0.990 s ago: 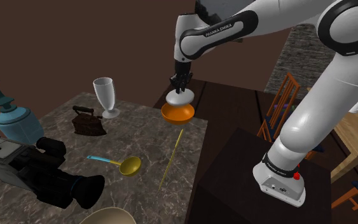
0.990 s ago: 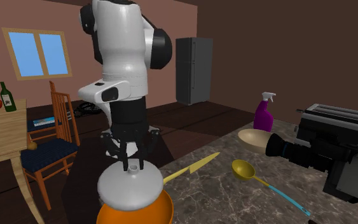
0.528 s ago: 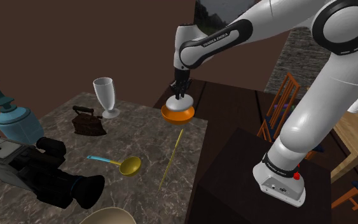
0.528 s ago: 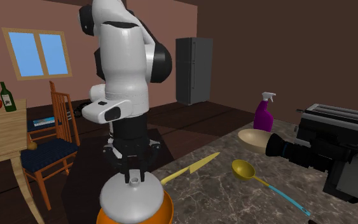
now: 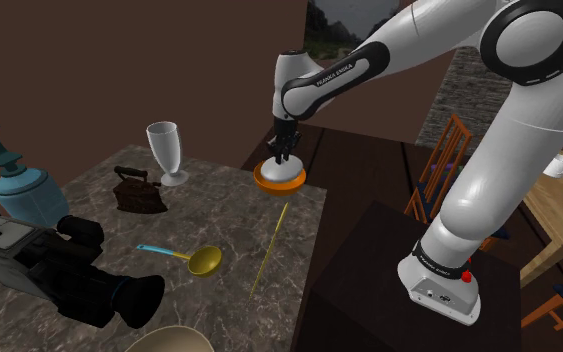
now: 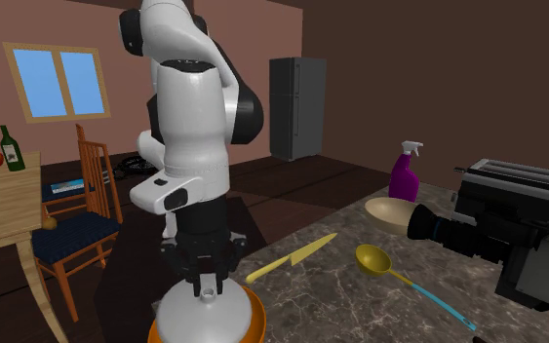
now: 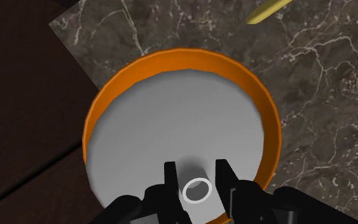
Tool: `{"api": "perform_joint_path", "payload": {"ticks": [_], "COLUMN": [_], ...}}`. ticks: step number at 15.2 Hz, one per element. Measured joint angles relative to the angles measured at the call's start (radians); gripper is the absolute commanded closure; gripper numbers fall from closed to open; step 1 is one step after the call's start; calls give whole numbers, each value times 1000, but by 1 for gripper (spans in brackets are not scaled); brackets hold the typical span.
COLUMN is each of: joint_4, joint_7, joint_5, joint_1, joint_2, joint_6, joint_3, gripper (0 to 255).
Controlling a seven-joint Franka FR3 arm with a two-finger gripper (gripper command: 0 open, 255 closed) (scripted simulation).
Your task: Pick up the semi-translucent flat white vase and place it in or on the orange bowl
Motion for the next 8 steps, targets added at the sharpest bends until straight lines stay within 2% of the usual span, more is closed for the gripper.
{"api": "perform_joint_path", "payload": {"ticks": [4, 5, 8], "joint_4": [-1, -1, -1], "joint_7": [0, 0, 0], "joint_5": [0, 0, 0], "joint_1": [0, 0, 0], "joint_2": [0, 0, 0], "joint_6": [2, 2, 2], "joint_3": [0, 0, 0], "gripper": [255, 0, 0]}}
